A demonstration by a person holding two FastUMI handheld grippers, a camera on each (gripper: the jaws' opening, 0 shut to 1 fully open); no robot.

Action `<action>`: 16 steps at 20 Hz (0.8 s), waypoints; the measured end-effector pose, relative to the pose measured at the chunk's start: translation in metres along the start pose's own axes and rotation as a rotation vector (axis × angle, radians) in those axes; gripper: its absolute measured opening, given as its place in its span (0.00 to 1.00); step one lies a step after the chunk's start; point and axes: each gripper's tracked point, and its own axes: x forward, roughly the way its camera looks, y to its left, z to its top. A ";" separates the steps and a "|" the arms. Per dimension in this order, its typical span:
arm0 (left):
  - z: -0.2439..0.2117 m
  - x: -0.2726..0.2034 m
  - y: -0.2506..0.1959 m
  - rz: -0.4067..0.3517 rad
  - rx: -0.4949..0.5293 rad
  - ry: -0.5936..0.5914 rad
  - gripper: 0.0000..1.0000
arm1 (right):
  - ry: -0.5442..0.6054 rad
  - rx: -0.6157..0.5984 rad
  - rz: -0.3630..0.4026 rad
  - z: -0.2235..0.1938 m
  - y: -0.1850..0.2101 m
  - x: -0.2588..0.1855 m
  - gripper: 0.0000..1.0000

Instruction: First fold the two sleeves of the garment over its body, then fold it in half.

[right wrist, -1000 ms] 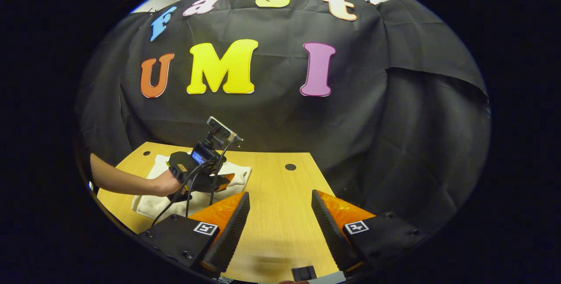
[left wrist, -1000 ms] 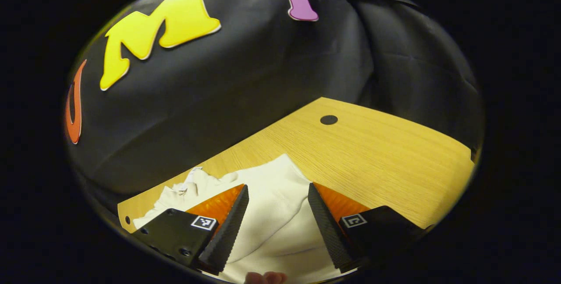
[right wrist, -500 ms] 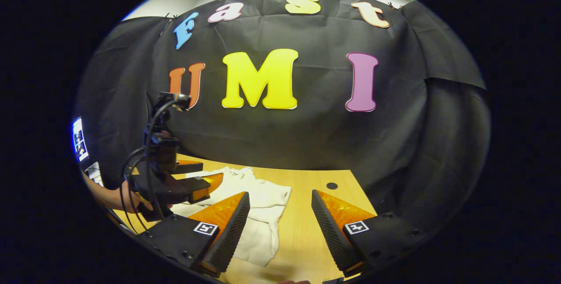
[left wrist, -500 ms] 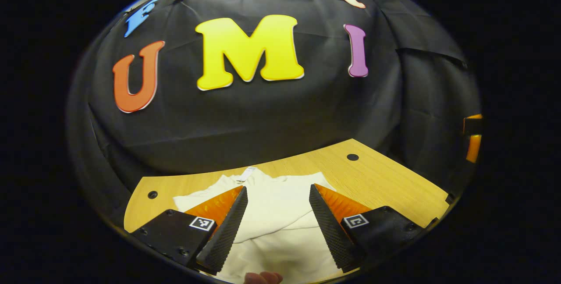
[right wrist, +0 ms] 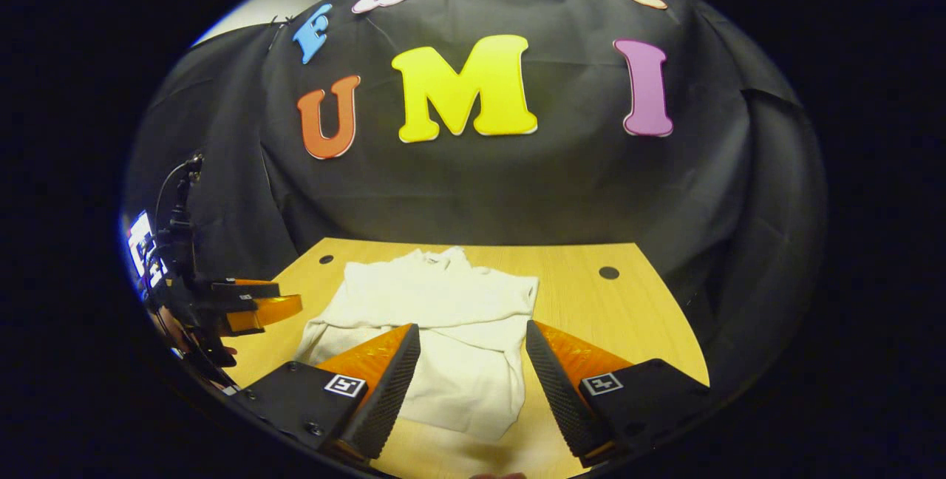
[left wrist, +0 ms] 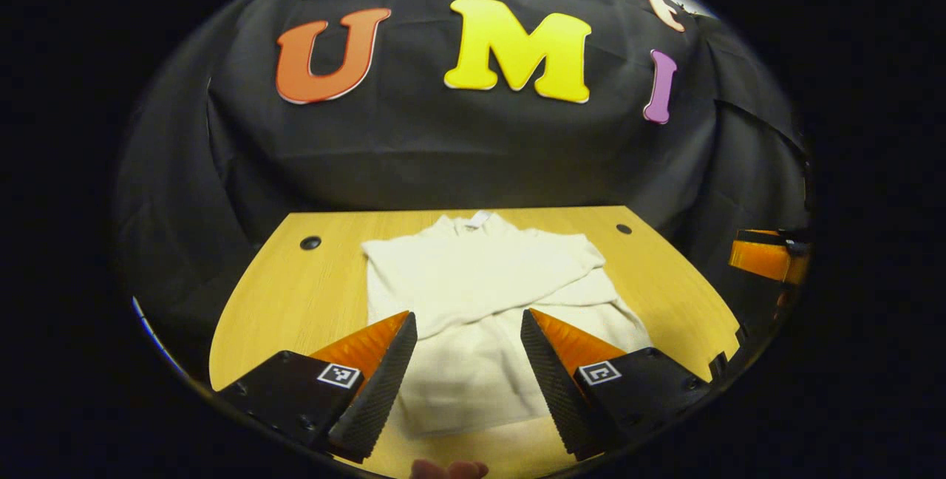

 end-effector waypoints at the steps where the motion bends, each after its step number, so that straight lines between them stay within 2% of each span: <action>1: -0.014 -0.003 0.006 -0.011 -0.011 0.058 0.90 | 0.060 0.008 -0.018 -0.017 -0.004 0.007 0.89; 3: -0.051 -0.005 0.017 -0.035 -0.044 0.209 0.89 | 0.217 0.006 -0.061 -0.061 -0.021 0.018 0.91; 5: -0.084 -0.011 0.024 -0.066 -0.131 0.344 0.90 | 0.347 0.043 -0.065 -0.103 -0.028 0.023 0.91; 6: -0.097 -0.015 0.028 -0.067 -0.178 0.397 1.00 | 0.417 0.074 -0.064 -0.123 -0.028 0.026 0.91; 7: -0.108 -0.016 0.032 -0.071 -0.217 0.444 0.90 | 0.487 0.108 -0.064 -0.145 -0.031 0.026 0.93; 8: -0.117 -0.019 0.031 -0.088 -0.249 0.492 0.90 | 0.546 0.136 -0.067 -0.162 -0.033 0.026 0.96; 10: -0.123 -0.023 0.031 -0.105 -0.298 0.558 0.91 | 0.656 0.173 -0.077 -0.189 -0.033 0.024 0.96; 13: -0.120 -0.017 0.004 -0.172 -0.430 0.631 0.91 | 0.752 0.214 -0.090 -0.213 -0.031 0.024 0.96; 16: -0.117 -0.019 -0.005 -0.167 -0.521 0.683 0.91 | 0.798 0.213 -0.110 -0.216 -0.037 0.030 0.96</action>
